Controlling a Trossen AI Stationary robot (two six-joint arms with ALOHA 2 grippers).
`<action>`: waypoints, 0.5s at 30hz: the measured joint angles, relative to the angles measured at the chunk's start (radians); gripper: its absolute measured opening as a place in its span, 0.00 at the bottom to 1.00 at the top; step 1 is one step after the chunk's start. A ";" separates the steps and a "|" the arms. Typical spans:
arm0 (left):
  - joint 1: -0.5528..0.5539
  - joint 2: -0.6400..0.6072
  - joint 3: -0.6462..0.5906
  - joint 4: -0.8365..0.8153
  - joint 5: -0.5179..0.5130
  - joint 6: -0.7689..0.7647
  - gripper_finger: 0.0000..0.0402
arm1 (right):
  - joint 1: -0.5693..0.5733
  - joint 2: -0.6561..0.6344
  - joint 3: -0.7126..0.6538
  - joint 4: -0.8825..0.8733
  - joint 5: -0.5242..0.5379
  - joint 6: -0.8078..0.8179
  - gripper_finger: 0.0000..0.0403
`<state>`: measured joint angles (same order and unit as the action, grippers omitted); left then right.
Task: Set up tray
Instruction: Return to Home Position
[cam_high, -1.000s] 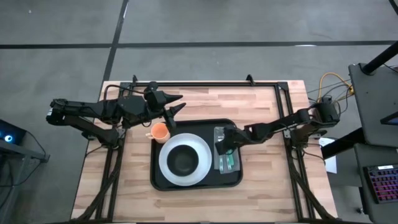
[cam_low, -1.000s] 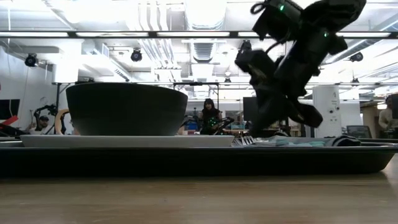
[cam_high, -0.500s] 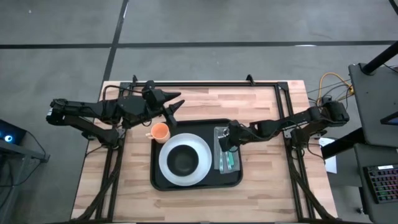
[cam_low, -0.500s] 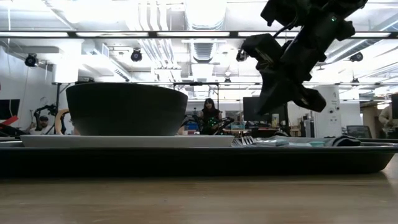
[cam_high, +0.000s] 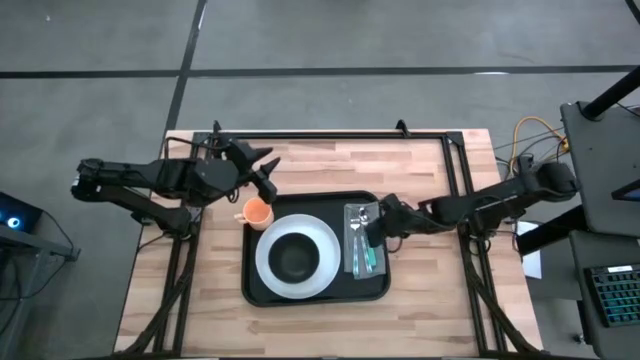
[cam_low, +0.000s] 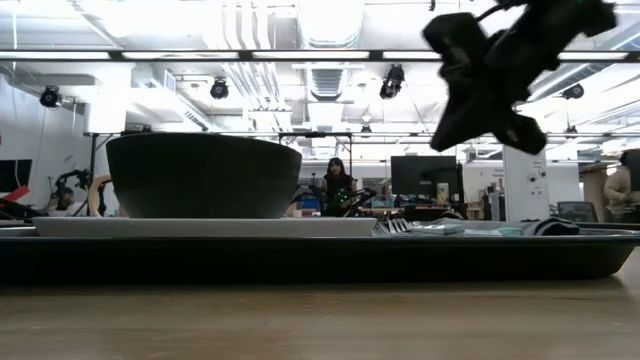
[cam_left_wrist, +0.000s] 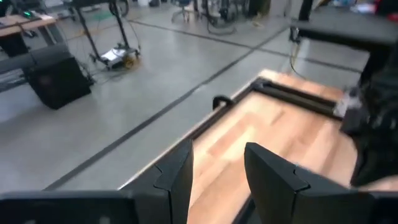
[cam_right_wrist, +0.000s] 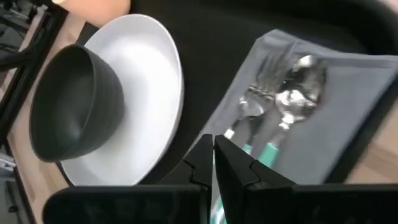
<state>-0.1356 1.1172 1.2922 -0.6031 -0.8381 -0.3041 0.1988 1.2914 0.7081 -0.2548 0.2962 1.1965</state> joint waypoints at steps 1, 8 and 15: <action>0.000 -0.008 -0.010 -0.009 0.015 -0.001 0.31 | 0.009 -0.024 -0.015 -0.005 0.020 0.003 0.02; 0.086 -0.030 -0.161 0.129 0.302 0.044 0.31 | 0.013 -0.226 -0.141 -0.048 0.160 0.010 0.02; 0.231 0.011 -0.386 0.556 0.617 0.085 0.31 | -0.094 -0.372 -0.193 -0.038 0.178 -0.198 0.02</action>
<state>0.0950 1.1283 0.9061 -0.0473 -0.2209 -0.2190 0.1045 0.9193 0.5150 -0.2928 0.4742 0.9981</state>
